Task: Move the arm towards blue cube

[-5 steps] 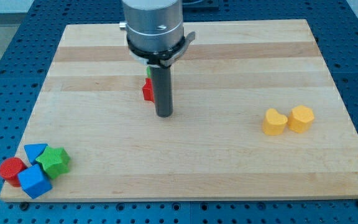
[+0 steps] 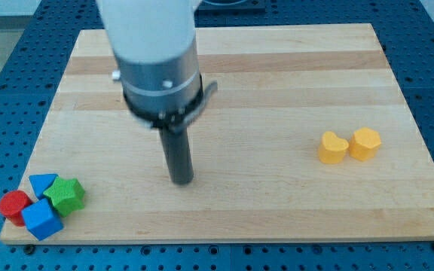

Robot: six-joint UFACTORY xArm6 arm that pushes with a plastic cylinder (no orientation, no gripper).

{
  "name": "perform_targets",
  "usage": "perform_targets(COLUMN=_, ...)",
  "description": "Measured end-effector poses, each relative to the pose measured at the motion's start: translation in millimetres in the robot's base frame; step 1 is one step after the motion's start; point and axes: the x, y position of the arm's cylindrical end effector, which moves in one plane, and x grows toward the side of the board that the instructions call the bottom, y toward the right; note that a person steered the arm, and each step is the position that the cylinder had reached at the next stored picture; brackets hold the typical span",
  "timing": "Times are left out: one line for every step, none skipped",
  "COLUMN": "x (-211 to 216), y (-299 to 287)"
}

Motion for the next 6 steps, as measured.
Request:
perform_targets(x=59.0, y=-4.9)
perform_targets(x=58.9, y=-5.9)
perform_targets(x=58.4, y=-30.5)
perform_targets(x=58.1, y=-55.7)
perform_targets(x=59.0, y=-93.9)
perform_targets(x=53.7, y=-126.1)
